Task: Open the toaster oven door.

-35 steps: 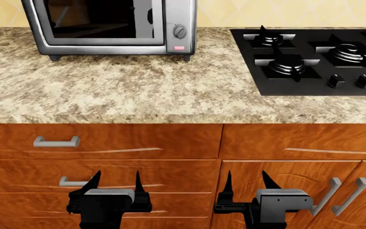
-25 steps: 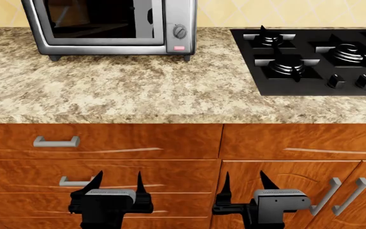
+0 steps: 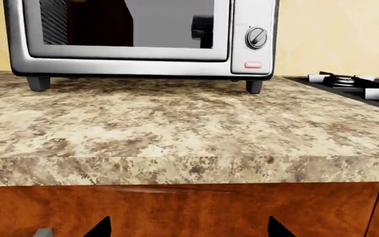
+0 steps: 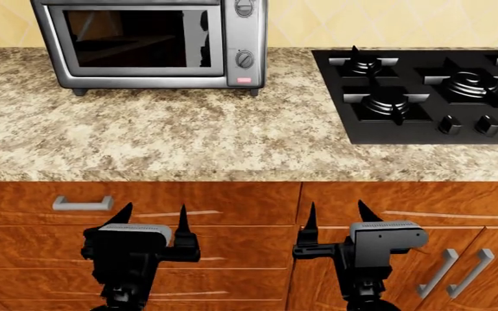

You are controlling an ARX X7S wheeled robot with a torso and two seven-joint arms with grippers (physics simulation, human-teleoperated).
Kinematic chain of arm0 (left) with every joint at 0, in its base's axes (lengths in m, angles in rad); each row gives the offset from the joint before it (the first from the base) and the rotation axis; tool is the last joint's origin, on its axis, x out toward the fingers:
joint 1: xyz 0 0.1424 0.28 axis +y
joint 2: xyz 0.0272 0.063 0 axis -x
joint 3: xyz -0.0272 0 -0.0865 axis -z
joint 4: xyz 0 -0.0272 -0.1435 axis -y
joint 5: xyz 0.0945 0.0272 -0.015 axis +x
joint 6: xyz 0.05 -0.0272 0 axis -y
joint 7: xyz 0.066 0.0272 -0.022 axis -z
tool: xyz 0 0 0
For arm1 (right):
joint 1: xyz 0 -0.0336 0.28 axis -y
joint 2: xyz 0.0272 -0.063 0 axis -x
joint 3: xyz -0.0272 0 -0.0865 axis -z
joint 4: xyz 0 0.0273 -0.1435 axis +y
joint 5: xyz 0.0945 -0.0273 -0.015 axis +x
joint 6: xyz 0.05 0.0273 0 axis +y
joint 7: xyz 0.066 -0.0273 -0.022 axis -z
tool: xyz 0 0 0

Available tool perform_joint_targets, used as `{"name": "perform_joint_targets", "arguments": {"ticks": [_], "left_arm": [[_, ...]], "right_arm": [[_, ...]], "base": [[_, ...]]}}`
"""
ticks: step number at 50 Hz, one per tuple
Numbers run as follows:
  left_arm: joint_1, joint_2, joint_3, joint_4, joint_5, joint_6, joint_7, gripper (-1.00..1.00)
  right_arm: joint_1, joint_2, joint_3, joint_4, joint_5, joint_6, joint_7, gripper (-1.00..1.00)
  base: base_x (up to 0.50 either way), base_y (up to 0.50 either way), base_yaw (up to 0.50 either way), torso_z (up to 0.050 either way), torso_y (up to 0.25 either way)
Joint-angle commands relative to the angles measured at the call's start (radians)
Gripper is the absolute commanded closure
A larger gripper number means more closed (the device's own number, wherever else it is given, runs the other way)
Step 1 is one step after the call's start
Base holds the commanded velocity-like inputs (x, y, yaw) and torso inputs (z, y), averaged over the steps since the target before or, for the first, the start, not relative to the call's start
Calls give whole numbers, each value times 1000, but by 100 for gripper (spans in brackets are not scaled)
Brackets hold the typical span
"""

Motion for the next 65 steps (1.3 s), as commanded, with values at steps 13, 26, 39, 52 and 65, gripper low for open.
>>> {"name": "perform_joint_targets", "arguments": {"ticks": [13, 26, 39, 52, 65], "left_arm": [[-411, -149, -84, 247, -171, -584, -5, -100], [-536, -167, -103, 230, -203, -686, -16, -100], [-519, -168, -108, 235, -208, -688, -26, -100], [-515, -170, -115, 239, -219, -690, -30, -100], [-507, -173, -105, 238, -221, -685, -31, -100]], "right_arm": [[379, 61, -9, -74, 48, 313, -10, -100], [503, 62, -22, -68, 83, 398, -29, -100], [496, 63, -32, -77, 104, 418, -27, -100], [489, 69, -43, -82, 115, 421, -23, -100], [482, 74, -46, -78, 130, 421, -19, -100]], "base": [[0, 0, 0, 50, 0], [0, 0, 0, 50, 0], [26, -85, 0, 0, 0], [297, 0, 0, 0, 0], [306, 0, 0, 0, 0]]}}
